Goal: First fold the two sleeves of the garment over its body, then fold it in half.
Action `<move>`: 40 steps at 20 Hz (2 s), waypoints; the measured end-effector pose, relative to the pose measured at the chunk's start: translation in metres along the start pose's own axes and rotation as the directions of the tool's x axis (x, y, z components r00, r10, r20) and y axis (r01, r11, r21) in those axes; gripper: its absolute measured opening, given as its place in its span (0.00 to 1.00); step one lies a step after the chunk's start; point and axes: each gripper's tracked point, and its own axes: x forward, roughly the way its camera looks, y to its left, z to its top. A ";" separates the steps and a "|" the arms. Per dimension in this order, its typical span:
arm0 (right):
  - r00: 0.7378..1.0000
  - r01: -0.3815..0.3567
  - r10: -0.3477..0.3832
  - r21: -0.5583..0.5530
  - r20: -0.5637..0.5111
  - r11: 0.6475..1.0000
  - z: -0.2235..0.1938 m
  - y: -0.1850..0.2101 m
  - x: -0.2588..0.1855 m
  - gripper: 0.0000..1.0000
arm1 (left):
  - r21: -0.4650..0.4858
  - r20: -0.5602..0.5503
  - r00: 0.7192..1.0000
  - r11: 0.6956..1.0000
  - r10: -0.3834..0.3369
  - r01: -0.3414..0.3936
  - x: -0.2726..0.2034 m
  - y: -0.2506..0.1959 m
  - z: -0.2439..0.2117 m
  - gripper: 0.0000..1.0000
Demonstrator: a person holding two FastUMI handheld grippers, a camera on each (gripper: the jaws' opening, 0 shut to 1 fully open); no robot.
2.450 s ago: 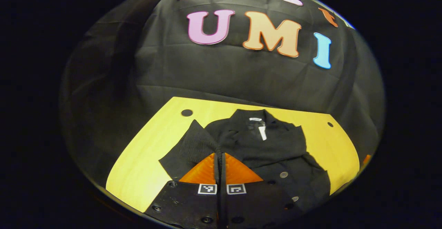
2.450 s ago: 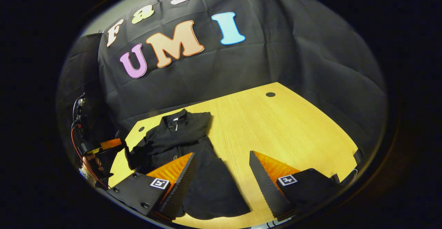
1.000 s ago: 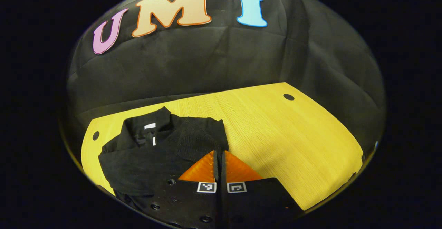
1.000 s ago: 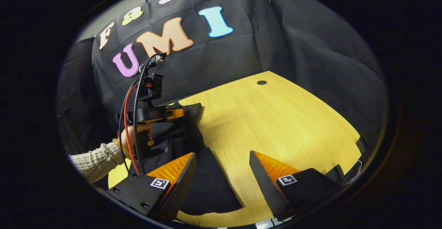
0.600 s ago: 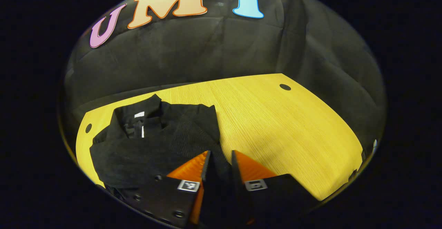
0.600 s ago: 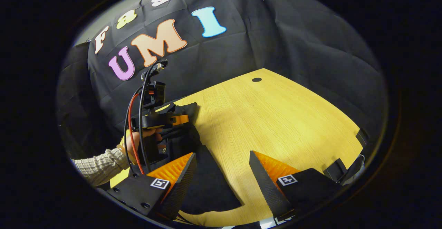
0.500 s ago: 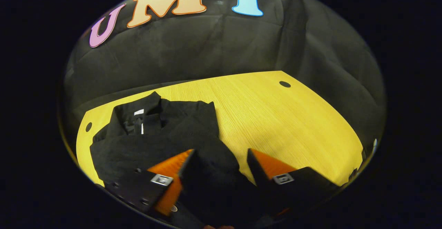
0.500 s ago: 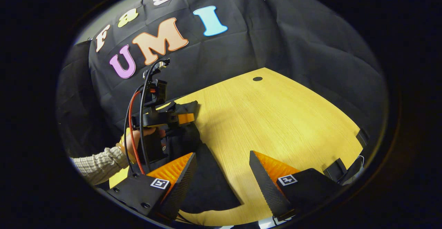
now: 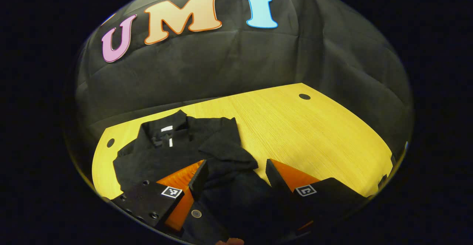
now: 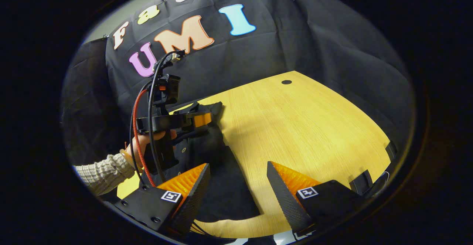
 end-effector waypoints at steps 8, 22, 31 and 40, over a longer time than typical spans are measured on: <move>0.992 -0.105 0.096 -0.132 -0.076 0.986 -0.038 0.016 -0.004 0.98 | -0.086 0.006 0.988 0.985 0.151 -0.150 -0.088 0.059 -0.043 0.95; 0.966 -0.182 0.112 -0.307 -0.232 0.934 -0.091 0.012 0.010 0.98 | -0.205 -0.206 0.907 0.890 0.366 -0.406 -0.247 0.130 -0.229 0.95; 0.956 -0.146 0.054 -0.306 -0.289 0.941 -0.111 0.001 0.035 0.98 | -0.227 -0.314 0.876 0.867 0.367 -0.444 -0.277 0.124 -0.279 0.95; 0.964 -0.121 0.018 -0.377 -0.266 0.918 -0.120 -0.001 0.037 0.98 | -0.247 -0.347 0.869 0.859 0.353 -0.448 -0.279 0.120 -0.297 0.94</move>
